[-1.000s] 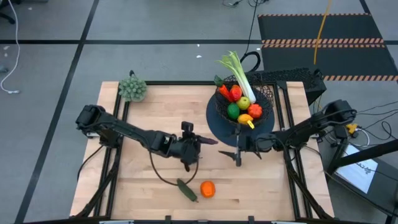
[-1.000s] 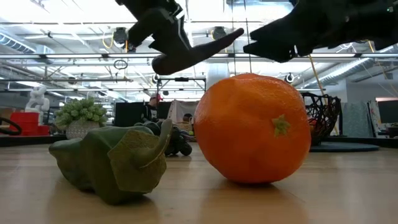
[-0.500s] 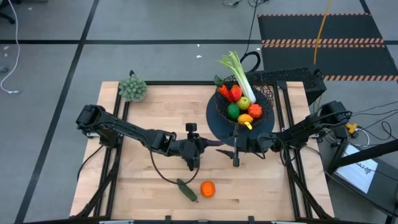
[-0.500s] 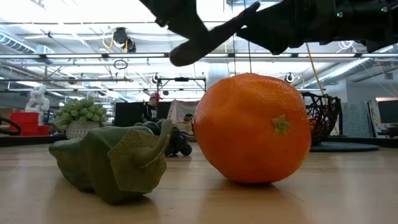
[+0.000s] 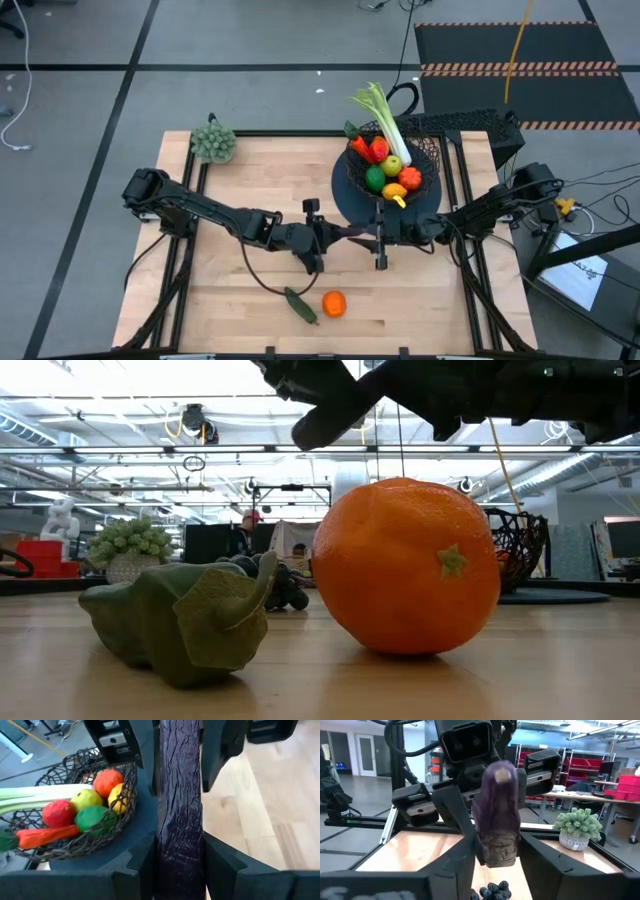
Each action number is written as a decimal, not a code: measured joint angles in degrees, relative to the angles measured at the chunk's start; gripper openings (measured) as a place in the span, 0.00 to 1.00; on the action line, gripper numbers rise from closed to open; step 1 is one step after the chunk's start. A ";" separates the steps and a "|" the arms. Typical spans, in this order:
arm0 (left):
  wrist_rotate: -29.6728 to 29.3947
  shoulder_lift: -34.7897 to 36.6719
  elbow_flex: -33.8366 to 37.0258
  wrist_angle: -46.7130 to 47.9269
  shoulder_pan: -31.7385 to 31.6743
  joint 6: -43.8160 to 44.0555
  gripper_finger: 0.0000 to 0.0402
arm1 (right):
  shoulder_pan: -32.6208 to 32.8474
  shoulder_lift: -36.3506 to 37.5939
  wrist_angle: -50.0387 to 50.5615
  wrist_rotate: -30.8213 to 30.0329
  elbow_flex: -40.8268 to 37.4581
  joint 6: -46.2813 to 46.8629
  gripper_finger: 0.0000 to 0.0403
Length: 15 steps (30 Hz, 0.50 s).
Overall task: Build produce basket
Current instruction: Put the purple eggplant into the black wire basket
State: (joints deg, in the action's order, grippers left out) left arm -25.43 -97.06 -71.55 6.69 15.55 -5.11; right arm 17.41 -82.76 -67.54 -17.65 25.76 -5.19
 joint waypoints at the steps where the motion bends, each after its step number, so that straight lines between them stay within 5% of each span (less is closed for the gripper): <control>1: 0.04 0.00 0.00 -0.16 0.00 0.36 0.33 | 0.00 0.00 -0.02 0.00 0.00 0.19 0.33; 15: 0.08 0.00 0.00 -0.20 0.48 3.38 0.40 | -0.02 0.00 -0.36 1.36 -0.02 1.57 0.22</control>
State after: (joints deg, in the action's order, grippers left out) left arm -25.35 -97.06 -71.55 6.49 16.03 -1.73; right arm 17.39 -82.76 -67.89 -16.29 25.74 -3.62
